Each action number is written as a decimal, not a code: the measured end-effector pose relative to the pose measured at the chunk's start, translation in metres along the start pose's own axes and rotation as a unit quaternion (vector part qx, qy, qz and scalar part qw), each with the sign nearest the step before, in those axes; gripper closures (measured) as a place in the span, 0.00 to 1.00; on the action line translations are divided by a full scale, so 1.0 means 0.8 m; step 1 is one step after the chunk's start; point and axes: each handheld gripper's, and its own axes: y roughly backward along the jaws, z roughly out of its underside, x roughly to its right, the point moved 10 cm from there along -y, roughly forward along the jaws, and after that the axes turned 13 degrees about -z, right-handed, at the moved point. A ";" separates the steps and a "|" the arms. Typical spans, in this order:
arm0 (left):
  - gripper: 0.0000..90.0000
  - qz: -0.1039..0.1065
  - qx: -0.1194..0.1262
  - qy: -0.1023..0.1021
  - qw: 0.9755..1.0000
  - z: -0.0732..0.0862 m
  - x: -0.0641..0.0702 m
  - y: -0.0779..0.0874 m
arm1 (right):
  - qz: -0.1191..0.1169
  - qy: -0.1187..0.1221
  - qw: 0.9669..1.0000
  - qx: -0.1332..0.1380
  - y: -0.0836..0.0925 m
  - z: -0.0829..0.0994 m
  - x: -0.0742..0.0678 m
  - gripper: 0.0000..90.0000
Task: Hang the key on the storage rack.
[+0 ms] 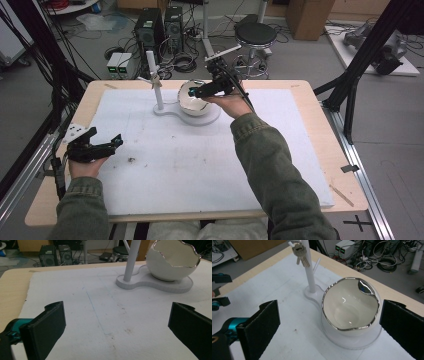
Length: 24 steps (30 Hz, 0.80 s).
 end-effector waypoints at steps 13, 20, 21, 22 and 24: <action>0.02 0.000 -0.001 -0.003 1.000 0.000 0.002 0.001 | 0.020 -0.012 1.000 0.015 0.038 0.050 0.012 0.02; 0.02 0.000 -0.002 -0.006 1.000 0.001 0.002 0.000 | 0.020 -0.022 0.999 0.018 0.055 0.074 0.022 0.02; 0.02 0.000 -0.002 -0.005 1.000 0.001 0.002 0.000 | 0.021 -0.024 0.999 0.019 0.057 0.078 0.023 0.02; 0.02 0.000 -0.002 -0.006 1.000 0.001 0.002 0.000 | 0.022 -0.024 0.999 0.021 0.060 0.080 0.023 0.02; 0.02 0.000 -0.002 -0.006 1.000 0.001 0.002 0.001 | 0.021 -0.026 0.999 0.025 0.064 0.085 0.024 0.02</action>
